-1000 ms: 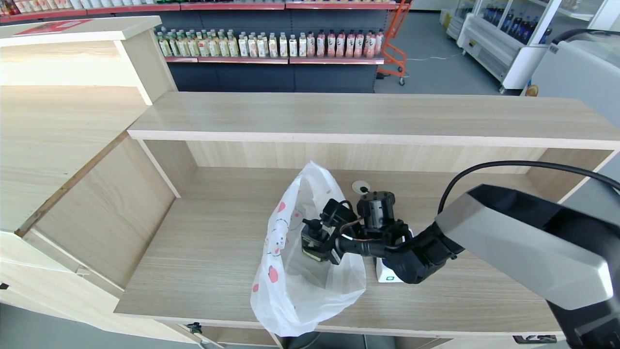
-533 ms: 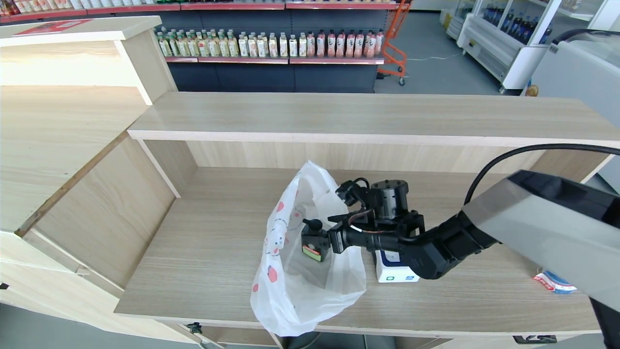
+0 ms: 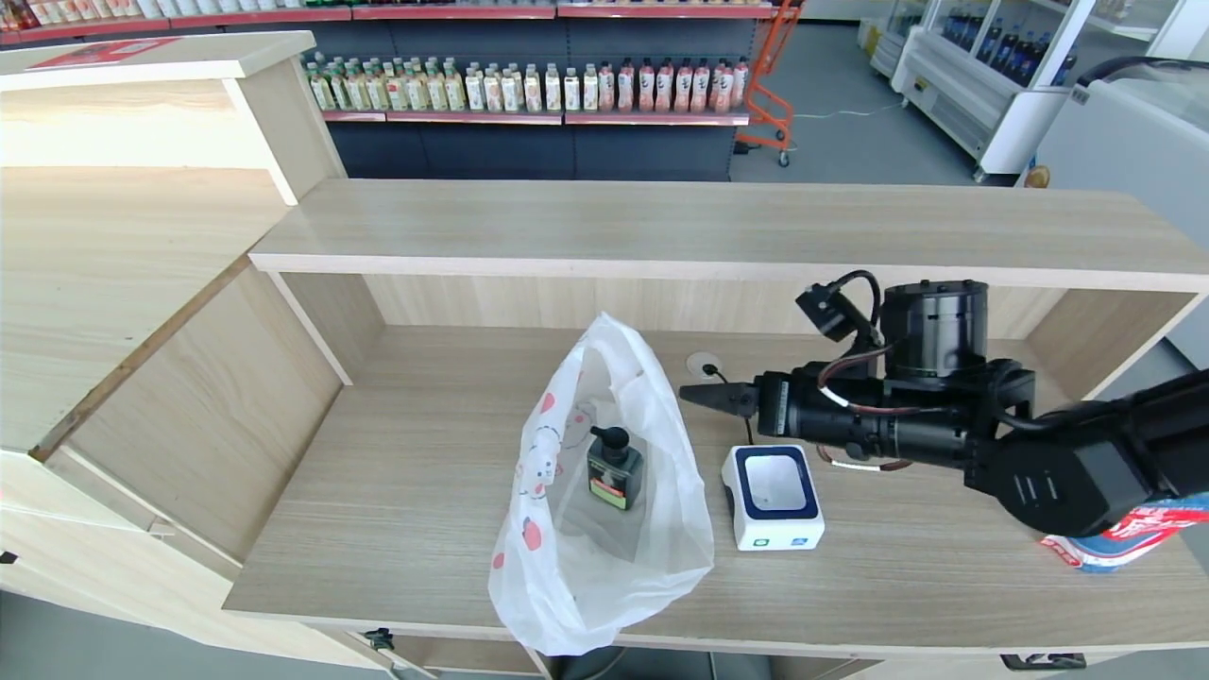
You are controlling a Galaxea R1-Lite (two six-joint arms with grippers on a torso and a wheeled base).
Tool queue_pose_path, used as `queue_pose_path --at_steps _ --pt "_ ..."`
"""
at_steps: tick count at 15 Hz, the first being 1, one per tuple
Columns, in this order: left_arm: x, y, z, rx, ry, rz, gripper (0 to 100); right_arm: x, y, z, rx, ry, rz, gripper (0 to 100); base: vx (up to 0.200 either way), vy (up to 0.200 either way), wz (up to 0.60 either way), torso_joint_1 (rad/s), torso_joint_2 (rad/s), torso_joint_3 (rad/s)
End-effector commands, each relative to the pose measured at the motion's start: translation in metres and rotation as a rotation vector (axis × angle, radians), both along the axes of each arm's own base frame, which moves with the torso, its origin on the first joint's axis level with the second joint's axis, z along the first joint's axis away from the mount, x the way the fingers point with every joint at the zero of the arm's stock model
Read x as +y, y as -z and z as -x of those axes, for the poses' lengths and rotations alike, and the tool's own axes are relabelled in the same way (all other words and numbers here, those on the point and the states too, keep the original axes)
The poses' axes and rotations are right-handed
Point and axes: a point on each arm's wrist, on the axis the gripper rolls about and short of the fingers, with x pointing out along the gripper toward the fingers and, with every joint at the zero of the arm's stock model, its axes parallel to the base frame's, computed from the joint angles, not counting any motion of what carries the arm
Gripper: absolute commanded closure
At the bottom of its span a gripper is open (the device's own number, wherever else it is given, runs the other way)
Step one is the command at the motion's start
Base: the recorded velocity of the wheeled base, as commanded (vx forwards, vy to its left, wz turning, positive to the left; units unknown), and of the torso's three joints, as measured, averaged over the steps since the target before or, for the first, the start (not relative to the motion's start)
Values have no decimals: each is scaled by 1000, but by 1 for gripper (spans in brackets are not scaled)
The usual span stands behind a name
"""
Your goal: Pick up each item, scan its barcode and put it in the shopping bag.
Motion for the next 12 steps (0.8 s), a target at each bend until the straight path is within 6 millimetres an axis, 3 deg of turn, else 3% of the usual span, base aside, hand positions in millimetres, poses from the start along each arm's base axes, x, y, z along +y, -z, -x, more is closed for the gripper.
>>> queue_pose_path --at_steps 1,2,4,5,6,7,9,12 --pt "0 0 0 0 -1 1 0 -76 -37 61 -173 178 45 0 0 0 0 0 0 0" --pt "0 0 0 0 -1 0 0 -102 -35 85 -230 281 136 0 0 0 0 0 0 0" --pt "0 0 0 0 -1 0 0 -137 -10 158 -209 497 243 0 0 0 0 0 0 0" --pt "0 0 0 0 -1 1 0 -142 3 185 -195 547 261 0 0 0 0 0 0 0" --pt "0 0 0 0 -1 1 0 -145 36 235 -188 608 280 0 0 0 0 0 0 0" --pt "0 0 0 0 -1 1 0 -146 53 260 -227 647 285 0 0 0 0 0 0 0" --pt "0 0 0 0 -1 0 0 -147 80 299 -226 685 321 0 0 0 0 0 0 0" --pt "0 0 0 0 -1 1 0 -147 87 320 -420 710 314 0 0 0 0 0 0 0"
